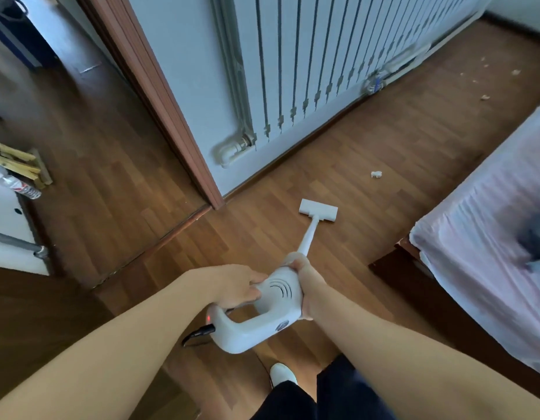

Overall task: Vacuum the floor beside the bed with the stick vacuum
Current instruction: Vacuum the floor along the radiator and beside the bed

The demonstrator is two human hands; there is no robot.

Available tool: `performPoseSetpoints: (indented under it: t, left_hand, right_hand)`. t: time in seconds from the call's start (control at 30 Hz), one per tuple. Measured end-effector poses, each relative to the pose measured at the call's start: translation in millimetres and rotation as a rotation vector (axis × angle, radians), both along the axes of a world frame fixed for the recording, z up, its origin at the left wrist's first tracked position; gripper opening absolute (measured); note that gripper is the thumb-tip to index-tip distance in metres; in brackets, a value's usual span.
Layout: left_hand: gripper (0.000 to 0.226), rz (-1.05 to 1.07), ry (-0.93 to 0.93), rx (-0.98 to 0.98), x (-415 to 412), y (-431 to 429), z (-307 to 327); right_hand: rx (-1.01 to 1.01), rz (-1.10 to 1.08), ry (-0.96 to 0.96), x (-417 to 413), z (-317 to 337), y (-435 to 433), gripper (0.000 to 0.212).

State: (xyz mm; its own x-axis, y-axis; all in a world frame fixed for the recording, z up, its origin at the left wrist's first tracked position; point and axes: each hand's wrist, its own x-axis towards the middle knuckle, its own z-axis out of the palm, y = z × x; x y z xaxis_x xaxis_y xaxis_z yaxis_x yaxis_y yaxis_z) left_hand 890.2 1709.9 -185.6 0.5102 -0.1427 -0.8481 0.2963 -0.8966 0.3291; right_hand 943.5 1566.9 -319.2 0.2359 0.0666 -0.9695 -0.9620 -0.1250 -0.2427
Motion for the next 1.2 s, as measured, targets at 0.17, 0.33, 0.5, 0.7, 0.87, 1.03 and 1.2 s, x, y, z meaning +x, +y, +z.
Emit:
performPoseSetpoints:
  t: [0.17, 0.33, 0.5, 0.7, 0.87, 1.03, 1.2]
  left_hand:
    - [0.044, -0.168, 0.012, -0.012, 28.9, -30.0, -13.1]
    - [0.049, -0.229, 0.031, -0.015, 62.7, -51.6, -19.8]
    - [0.046, -0.294, 0.022, -0.008, 99.9, -74.3, -19.7]
    - [0.047, -0.298, -0.009, 0.004, 149.4, -98.6, -13.7]
    - [0.044, -0.289, -0.038, 0.015, 183.1, -111.3, -18.7]
    - [0.047, -0.274, -0.022, -0.002, 199.5, -112.2, -25.1]
    - [0.045, -0.268, -0.051, 0.003, 218.0, -94.6, -17.4]
  right_hand:
    - [0.015, -0.154, 0.010, 4.5, -4.1, -41.4, 0.064]
    - [-0.018, -0.235, -0.013, 22.7, -7.5, -69.1, 0.065]
    - [-0.036, -0.266, -0.007, 53.6, -11.1, -92.2, 0.070]
    - [-0.040, -0.241, -0.004, 106.9, -11.1, -113.5, 0.064]
    - [-0.026, -0.238, -0.015, 143.9, -9.9, -126.5, 0.054]
    - [-0.030, -0.241, -0.001, 158.9, -10.2, -131.6, 0.050]
    - [-0.025, -0.246, 0.002, 174.1, -1.4, -114.3, 0.050]
